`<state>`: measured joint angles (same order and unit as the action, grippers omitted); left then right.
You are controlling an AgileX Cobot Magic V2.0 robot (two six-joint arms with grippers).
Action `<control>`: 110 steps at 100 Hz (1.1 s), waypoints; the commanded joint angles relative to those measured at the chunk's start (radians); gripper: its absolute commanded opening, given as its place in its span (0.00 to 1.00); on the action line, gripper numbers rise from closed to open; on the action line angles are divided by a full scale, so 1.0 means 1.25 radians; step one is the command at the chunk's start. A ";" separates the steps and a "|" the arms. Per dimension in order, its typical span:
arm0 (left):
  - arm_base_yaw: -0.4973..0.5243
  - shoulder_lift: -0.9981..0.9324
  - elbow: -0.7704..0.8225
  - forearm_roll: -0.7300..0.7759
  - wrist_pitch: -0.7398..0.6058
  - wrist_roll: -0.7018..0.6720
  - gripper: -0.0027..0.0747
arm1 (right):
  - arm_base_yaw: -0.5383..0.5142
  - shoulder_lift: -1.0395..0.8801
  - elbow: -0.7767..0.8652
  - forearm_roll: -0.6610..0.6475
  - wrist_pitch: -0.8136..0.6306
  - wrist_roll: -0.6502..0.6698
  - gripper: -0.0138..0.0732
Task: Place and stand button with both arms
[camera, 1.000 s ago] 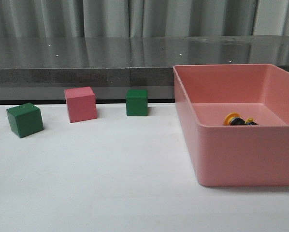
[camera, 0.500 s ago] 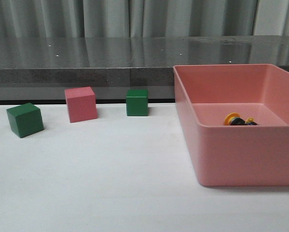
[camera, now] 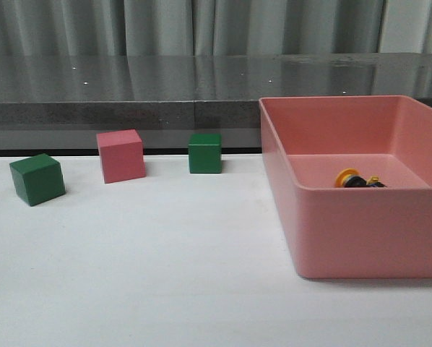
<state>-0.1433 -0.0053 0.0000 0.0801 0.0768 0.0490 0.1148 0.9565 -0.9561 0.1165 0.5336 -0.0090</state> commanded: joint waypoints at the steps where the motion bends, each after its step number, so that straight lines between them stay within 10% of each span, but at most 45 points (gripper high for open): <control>1: 0.003 -0.021 0.036 -0.002 -0.073 -0.006 0.01 | -0.006 0.085 -0.061 0.008 -0.038 -0.039 0.09; 40: 0.003 -0.021 0.036 -0.002 -0.073 -0.006 0.01 | 0.041 0.337 -0.126 0.011 0.036 -0.141 0.16; 73: 0.003 -0.021 0.036 -0.002 -0.073 -0.006 0.01 | 0.042 0.434 -0.126 0.011 0.028 -0.201 0.78; 110: 0.003 -0.021 0.036 -0.002 -0.073 -0.006 0.01 | 0.042 0.566 -0.126 0.011 -0.039 -0.223 0.79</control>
<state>-0.1433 -0.0053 0.0000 0.0801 0.0768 0.0490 0.1654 1.6729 -1.0833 0.1235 0.5426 -0.2674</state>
